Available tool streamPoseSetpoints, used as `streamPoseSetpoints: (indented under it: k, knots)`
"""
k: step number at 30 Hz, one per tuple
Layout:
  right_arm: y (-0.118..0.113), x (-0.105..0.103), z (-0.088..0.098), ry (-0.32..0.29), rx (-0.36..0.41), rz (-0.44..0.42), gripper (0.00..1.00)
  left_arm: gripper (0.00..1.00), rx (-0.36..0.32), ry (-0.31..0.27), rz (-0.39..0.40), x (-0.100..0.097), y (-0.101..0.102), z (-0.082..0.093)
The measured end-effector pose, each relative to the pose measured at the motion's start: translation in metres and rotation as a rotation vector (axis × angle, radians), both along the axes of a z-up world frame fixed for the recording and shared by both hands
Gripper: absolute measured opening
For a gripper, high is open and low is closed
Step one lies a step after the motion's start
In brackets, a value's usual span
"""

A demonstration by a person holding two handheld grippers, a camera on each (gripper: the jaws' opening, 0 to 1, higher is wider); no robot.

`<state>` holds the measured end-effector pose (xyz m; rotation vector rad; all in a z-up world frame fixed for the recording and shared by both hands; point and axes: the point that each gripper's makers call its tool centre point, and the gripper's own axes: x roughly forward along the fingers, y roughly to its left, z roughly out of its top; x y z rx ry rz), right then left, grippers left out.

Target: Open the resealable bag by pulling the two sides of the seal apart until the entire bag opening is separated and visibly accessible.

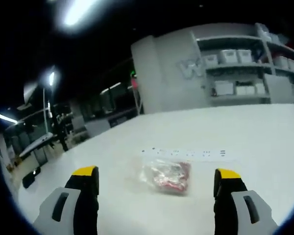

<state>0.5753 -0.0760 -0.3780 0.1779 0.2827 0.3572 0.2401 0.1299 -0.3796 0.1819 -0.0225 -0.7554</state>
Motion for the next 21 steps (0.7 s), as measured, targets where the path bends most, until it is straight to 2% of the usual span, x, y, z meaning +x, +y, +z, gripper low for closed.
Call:
streamPoseSetpoints:
  k: [21]
  knots:
    - [-0.022,-0.060,0.005,-0.033,0.038,-0.012,0.99,0.64,-0.006,-0.013,-0.041,-0.006,-0.011,0.003]
